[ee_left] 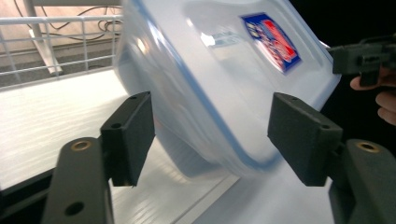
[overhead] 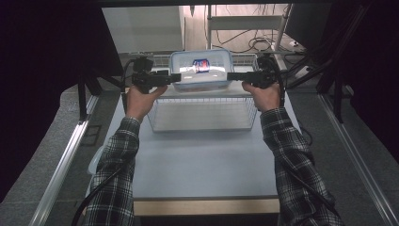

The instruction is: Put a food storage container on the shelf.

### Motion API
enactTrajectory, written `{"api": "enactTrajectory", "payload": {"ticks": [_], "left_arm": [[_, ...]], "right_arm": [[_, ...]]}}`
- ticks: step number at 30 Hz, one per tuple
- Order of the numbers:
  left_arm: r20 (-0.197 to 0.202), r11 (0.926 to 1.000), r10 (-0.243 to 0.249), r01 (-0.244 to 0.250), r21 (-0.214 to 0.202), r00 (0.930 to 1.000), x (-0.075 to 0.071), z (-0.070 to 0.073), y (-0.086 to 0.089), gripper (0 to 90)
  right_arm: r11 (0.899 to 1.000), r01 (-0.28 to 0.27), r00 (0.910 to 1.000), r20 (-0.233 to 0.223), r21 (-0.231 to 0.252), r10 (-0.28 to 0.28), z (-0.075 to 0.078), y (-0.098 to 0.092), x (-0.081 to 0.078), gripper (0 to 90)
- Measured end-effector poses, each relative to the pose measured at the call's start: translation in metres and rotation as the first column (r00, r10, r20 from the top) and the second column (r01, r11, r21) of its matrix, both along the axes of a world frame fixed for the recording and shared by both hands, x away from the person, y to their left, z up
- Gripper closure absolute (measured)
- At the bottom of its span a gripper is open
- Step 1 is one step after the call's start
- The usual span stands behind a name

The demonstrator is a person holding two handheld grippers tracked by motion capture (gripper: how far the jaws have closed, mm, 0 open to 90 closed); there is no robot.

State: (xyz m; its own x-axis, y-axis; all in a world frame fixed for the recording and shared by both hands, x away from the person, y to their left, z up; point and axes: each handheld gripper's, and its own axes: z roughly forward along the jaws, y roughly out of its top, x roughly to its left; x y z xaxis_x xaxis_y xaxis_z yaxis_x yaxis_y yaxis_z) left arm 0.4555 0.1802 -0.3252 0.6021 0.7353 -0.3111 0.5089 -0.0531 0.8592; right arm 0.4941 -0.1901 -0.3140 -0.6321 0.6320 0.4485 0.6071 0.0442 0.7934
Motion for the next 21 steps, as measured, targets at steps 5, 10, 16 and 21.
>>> {"api": "enactTrajectory", "payload": {"ticks": [5, 10, 16, 21], "left_arm": [[0.004, 1.0000, 0.008, -0.008, -0.005, 1.0000, -0.0015, 0.0011, 0.0010, 39.0], [0.024, 0.9990, 0.025, -0.024, -0.039, 0.9994, -0.0049, 0.0008, 0.0052, 47.0], [0.035, 0.9975, 0.035, -0.033, -0.063, 0.9988, -0.0060, -0.0016, 0.0048, 46.7], [0.040, 0.9937, 0.044, -0.039, -0.105, 0.9982, -0.0077, -0.0065, 0.0079, 42.6]], "right_arm": [[1.000, 0.007, 0.9999, -0.015, 0.014, -0.006, 0.0000, -0.0006, 0.0027, 53.6], [0.999, 0.051, 0.9975, 0.049, 0.006, -0.051, 0.0018, -0.0005, 0.0004, 57.0], [0.998, 0.055, 0.9959, 0.071, -0.010, -0.055, 0.0039, 0.0014, -0.0008, 57.3], [0.999, 0.054, 0.9938, 0.098, 0.007, -0.054, 0.0028, -0.0014, -0.0039, 58.3]]}}
